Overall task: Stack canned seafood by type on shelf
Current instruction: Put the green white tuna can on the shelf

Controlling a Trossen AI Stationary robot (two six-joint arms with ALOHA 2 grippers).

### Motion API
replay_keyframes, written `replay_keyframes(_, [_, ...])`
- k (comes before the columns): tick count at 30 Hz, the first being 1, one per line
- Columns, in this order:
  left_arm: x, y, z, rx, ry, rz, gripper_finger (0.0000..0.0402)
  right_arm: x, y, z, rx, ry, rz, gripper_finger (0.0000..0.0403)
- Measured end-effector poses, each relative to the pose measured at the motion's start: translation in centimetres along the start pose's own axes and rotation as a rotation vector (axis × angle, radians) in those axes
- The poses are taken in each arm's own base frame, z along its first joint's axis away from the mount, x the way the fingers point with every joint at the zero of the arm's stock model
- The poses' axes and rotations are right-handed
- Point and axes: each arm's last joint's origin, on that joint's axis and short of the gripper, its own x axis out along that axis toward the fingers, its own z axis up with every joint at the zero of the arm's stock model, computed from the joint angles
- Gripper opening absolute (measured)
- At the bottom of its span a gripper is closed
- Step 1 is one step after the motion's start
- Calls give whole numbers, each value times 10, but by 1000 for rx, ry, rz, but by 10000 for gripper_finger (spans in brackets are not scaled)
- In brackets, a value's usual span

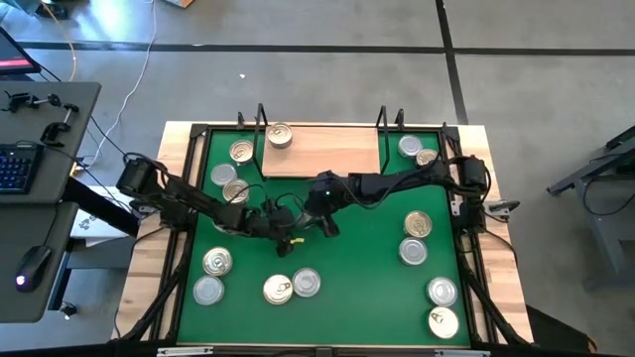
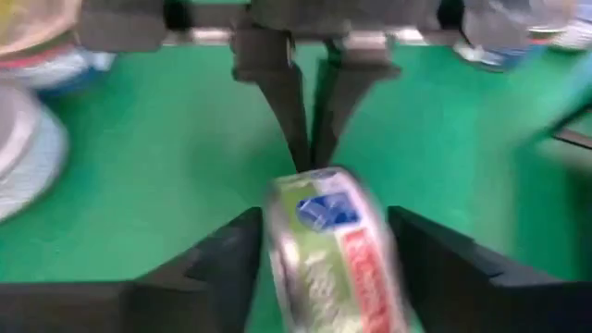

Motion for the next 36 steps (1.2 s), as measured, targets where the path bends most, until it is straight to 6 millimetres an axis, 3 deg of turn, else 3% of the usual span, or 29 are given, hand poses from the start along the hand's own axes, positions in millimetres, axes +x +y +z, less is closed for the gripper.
replay_keyframes(3, [-12,5,-2,-1,36,82,0,-4,1,1,45,40,-65,126])
replay_keyframes(7, [-31,11,-6,-15,48,192,0,-19,6,4,51,140,-186,128])
replay_keyframes(11, [-46,11,-8,-22,-3,267,0,-50,12,21,-40,225,-502,128])
replay_keyframes(13, [-50,10,-9,-21,-35,288,0,-66,10,28,-93,270,-672,128])
replay_keyframes(16, [-53,7,-9,-10,-66,302,0,-76,-7,24,-113,349,-800,128])
replay_keyframes(21, [-52,5,-10,-6,-74,308,0,-69,-56,-12,-9,472,-887,128])
replay_keyframes(25, [-52,5,-9,-5,-96,319,0,-59,-84,-33,-21,533,-961,128])
replay_keyframes(30, [-52,4,-7,-10,-111,311,0,-51,-98,-49,-61,613,-971,128])
replay_keyframes(36, [-52,3,-6,-15,-118,306,0,-55,-106,-55,-5,604,-971,128])
